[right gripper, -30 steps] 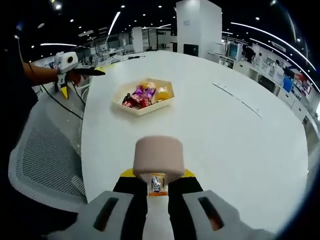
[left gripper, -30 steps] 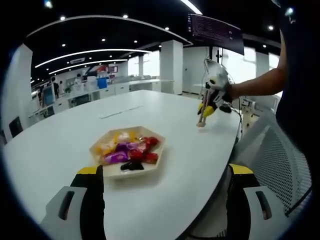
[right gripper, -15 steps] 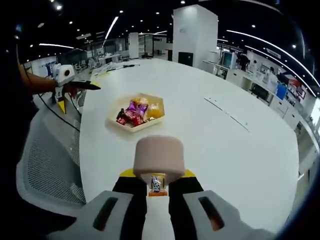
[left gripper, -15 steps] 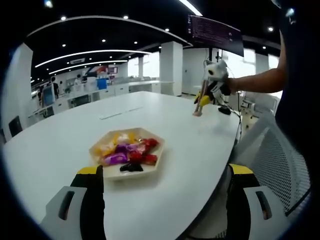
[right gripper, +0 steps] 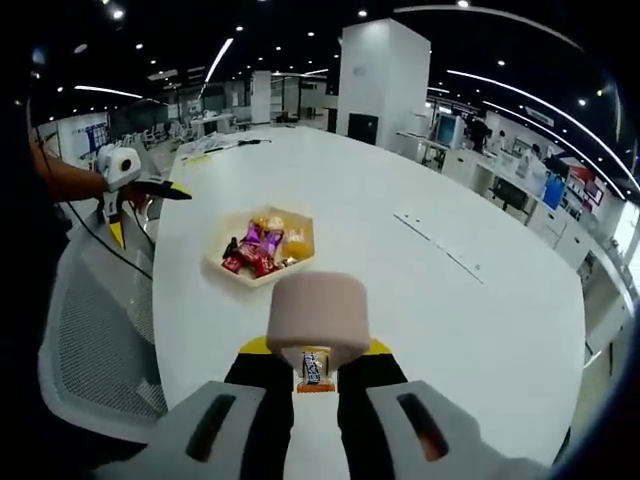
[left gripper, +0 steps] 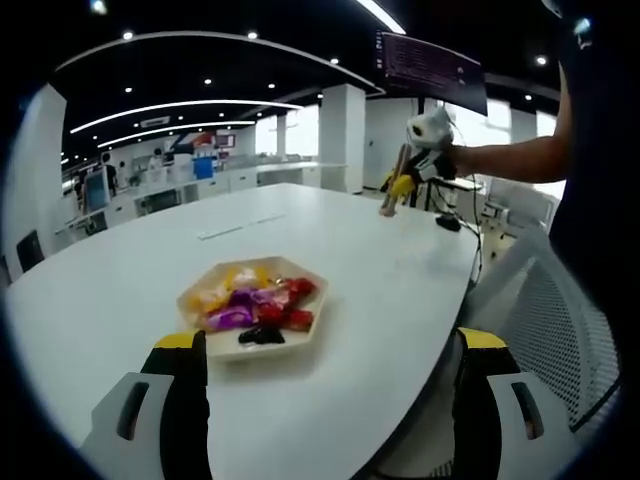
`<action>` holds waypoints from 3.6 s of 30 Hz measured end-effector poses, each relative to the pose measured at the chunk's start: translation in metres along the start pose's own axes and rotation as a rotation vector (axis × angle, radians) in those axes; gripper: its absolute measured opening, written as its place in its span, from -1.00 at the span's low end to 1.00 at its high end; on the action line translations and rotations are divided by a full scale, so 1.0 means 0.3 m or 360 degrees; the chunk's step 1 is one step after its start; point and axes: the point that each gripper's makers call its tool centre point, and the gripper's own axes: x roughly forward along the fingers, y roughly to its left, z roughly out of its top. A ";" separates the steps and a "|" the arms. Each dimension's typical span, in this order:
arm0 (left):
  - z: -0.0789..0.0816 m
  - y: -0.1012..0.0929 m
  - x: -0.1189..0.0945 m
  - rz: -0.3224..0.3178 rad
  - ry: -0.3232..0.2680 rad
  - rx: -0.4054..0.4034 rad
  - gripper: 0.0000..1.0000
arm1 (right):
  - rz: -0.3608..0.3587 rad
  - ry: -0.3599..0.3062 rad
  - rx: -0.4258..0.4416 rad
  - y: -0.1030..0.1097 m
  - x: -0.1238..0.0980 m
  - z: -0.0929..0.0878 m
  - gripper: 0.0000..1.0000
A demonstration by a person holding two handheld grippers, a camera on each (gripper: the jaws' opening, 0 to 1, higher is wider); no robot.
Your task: Place the target food into the container with the food tongs after gripping and lifting it, then release it inside without dropping or visibly crushing the food.
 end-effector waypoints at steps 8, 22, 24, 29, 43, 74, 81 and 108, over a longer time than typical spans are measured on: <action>-0.003 0.002 0.001 -0.0002 0.0001 -0.0004 0.99 | -0.0003 0.0004 -0.0001 -0.005 0.004 0.004 -0.71; -0.004 0.003 0.002 0.0004 0.0005 0.0004 0.99 | 0.0040 -0.0027 -0.0022 0.018 0.074 0.081 -0.71; -0.003 0.002 0.002 0.0005 0.0005 0.0005 0.99 | 0.0057 -0.0035 -0.0034 0.027 0.094 0.099 -0.71; -0.004 0.008 0.001 0.0014 0.0001 0.0009 0.99 | 0.0088 -0.0057 -0.0040 0.041 0.139 0.138 -0.70; -0.007 0.004 0.003 0.0011 0.0011 0.0031 0.99 | 0.0181 -0.0116 -0.0122 0.099 0.291 0.291 -0.70; -0.022 -0.007 0.007 0.0000 0.0045 0.0073 0.99 | 0.0263 -0.0087 -0.0131 0.175 0.602 0.407 -0.68; -0.026 -0.002 0.007 0.0009 0.0052 0.0072 0.99 | 0.0250 -0.0111 -0.0137 0.174 0.616 0.422 -0.68; -0.006 -0.005 0.003 0.0004 0.0027 0.0103 0.99 | 0.0236 -0.0435 -0.0176 0.180 0.404 0.512 -0.64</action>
